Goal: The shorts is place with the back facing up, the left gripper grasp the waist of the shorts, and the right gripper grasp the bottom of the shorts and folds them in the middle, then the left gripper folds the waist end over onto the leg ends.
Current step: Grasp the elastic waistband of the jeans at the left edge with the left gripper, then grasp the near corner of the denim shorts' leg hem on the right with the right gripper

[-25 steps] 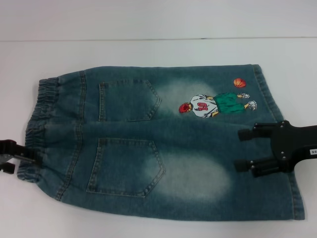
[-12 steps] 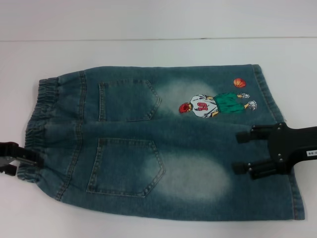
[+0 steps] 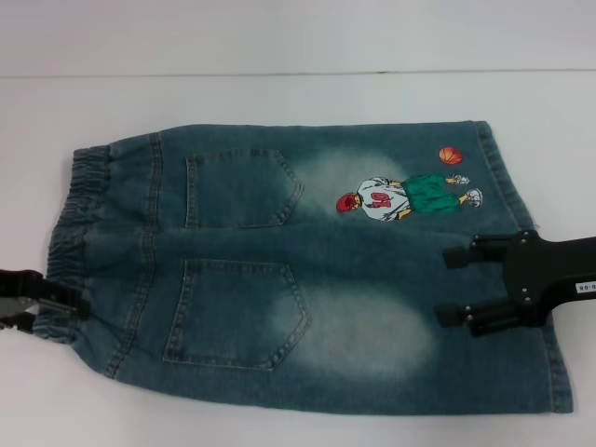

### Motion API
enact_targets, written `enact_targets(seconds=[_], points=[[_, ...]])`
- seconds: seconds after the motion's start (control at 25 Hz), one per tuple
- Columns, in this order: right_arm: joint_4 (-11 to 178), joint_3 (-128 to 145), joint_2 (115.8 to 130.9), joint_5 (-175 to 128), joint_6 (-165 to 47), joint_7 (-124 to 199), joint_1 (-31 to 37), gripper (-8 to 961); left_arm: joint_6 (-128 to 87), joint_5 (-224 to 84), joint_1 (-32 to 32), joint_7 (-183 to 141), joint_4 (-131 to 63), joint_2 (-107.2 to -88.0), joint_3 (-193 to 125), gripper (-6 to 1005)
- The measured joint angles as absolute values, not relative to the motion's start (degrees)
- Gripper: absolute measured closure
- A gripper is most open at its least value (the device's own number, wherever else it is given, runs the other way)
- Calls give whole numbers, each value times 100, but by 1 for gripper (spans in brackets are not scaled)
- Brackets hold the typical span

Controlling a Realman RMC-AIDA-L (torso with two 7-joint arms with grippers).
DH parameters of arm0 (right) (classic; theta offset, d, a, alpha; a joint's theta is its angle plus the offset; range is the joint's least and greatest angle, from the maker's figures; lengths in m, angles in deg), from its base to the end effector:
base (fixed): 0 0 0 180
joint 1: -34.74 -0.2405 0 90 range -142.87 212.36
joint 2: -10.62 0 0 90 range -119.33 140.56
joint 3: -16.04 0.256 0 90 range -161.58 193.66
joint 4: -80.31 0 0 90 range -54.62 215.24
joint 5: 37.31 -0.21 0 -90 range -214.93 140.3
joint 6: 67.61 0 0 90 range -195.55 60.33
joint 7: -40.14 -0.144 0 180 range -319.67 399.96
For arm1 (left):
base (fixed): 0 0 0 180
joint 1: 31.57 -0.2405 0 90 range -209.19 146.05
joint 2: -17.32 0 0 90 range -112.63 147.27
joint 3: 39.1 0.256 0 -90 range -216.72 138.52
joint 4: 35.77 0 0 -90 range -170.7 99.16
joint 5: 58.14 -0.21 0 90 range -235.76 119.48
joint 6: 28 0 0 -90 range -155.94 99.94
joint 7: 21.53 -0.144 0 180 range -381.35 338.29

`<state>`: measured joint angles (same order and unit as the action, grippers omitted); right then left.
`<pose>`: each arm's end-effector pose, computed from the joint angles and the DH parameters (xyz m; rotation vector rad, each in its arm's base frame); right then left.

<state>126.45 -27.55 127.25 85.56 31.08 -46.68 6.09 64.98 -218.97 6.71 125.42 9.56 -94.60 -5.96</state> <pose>0.2691 0.3103 0.0219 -2.9360 0.6530 0.4605 -0.3239 0.3398 0.0695 -2.0642 -1.9567 0.2198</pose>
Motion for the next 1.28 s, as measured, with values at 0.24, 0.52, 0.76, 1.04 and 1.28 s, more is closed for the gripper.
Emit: enact_targets(seconds=[0.24,0.52,0.76,1.04,1.28], points=[[12645,-2750,12724,8556,3108,-4666,586,58,6565,-21848,732,12542,949,-9458,-596,127],[12645,-2746,12716,8556,3003,-4694,517,61,6669,-21876,889,12532,949,-9447,-601,126],[12629,-2755,12734,8556,2852,-4673,449,64,6962,-21890,835,12436,1061,-9428,-509,250],[12553,-2755,12734,8560,2716,-4643,442,67,7005,-21900,814,12159,1276,-9539,-314,508],[12555,-2710,12669,8546,2771,-4823,388,69,7125,-21865,860,12161,1284,-9504,-297,970]])
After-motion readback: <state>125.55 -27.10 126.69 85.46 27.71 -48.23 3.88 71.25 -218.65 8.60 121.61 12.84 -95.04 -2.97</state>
